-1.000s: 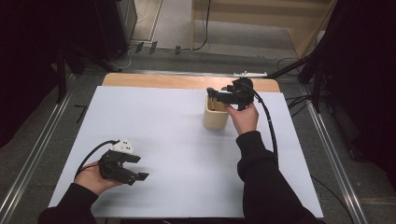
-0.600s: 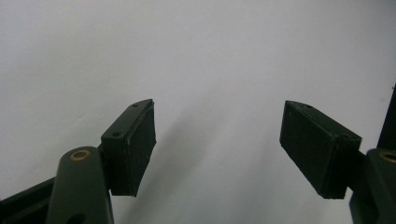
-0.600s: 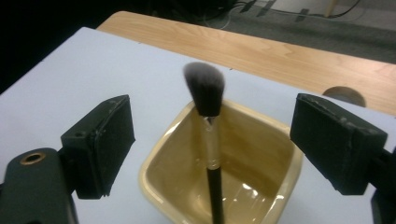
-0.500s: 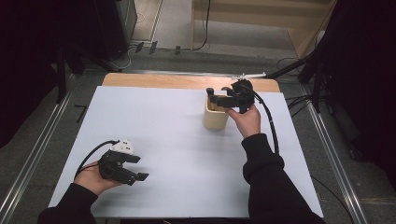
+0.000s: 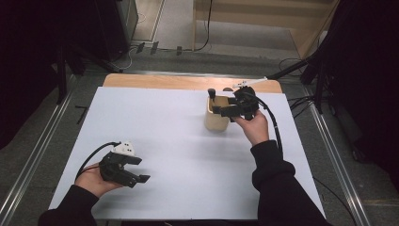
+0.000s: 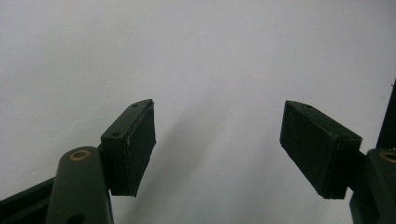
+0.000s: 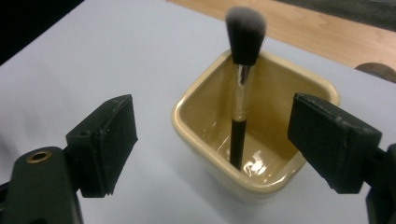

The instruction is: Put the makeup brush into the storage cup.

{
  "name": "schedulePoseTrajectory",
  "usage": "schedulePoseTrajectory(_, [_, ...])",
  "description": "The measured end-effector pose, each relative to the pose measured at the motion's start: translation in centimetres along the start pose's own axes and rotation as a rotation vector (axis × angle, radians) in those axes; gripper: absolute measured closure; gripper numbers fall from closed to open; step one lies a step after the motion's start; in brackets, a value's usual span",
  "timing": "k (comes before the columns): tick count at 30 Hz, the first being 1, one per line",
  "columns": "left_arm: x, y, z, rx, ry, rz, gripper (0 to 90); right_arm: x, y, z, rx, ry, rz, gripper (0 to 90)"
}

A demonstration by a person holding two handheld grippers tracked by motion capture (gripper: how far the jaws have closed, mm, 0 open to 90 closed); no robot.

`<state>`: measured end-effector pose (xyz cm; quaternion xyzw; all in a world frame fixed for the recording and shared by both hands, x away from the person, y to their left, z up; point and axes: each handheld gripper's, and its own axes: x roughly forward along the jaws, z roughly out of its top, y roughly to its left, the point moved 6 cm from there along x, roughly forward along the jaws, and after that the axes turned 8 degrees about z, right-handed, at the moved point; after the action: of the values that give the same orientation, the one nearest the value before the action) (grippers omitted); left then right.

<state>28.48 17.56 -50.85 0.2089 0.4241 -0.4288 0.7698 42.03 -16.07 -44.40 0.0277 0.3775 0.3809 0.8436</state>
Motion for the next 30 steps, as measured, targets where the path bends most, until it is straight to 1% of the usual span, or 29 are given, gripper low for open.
schedulePoseTrajectory(1, [0.0, 0.0, 0.1, 0.003, -0.004, -0.006, 27.3, 0.0, 0.1, -0.1, -0.004, 0.003, -0.003, 16.7])
schedulePoseTrajectory(5, [0.0, -0.2, 0.1, 0.011, -0.005, -0.009, 26.9, -0.2, 0.6, -0.6, -0.021, 0.016, 0.014, 16.8])
schedulePoseTrajectory(6, [0.0, -0.2, 0.1, 0.014, -0.005, -0.009, 26.8, -0.2, 0.7, -0.8, -0.028, 0.020, 0.029, 17.7])
schedulePoseTrajectory(7, [0.0, -0.3, 0.1, 0.014, -0.006, -0.014, 26.7, -0.2, 0.8, -0.9, -0.037, 0.027, 0.030, 17.8])
schedulePoseTrajectory(9, [0.0, -0.3, 0.2, 0.012, -0.007, -0.012, 26.3, -0.1, 0.9, -1.2, -0.062, 0.045, -0.001, 18.2])
schedulePoseTrajectory(10, [0.0, -0.2, 0.2, 0.012, -0.007, -0.010, 26.1, 0.0, 1.0, -1.5, -0.078, 0.067, -0.014, 18.2])
schedulePoseTrajectory(13, [0.0, -0.1, 0.1, 0.005, -0.009, -0.008, 25.8, 0.1, 1.4, -2.0, -0.098, 0.098, -0.035, 17.9])
schedulePoseTrajectory(15, [0.0, 0.0, 0.1, -0.001, -0.003, -0.007, 25.6, 0.0, 1.8, -2.2, -0.123, 0.085, -0.042, 17.4])
schedulePoseTrajectory(17, [0.0, 0.0, 0.0, -0.008, -0.004, -0.003, 25.5, -0.2, 2.1, -2.4, -0.122, 0.088, -0.032, 17.4])
schedulePoseTrajectory(20, [0.0, 0.1, 0.0, -0.010, -0.004, 0.001, 25.5, -0.5, 2.6, -2.6, -0.123, 0.076, -0.025, 17.5])
schedulePoseTrajectory(23, [0.0, 0.1, 0.0, -0.012, -0.004, 0.003, 25.6, -0.7, 2.9, -3.0, -0.128, 0.077, -0.011, 17.5])
schedulePoseTrajectory(26, [0.0, 0.1, 0.0, -0.011, -0.005, 0.002, 25.6, -0.9, 3.0, -3.4, -0.138, 0.076, -0.012, 17.5])
schedulePoseTrajectory(30, [0.0, 0.1, 0.0, -0.010, -0.005, 0.001, 25.5, -1.1, 3.2, -3.8, -0.133, 0.080, -0.001, 17.8])
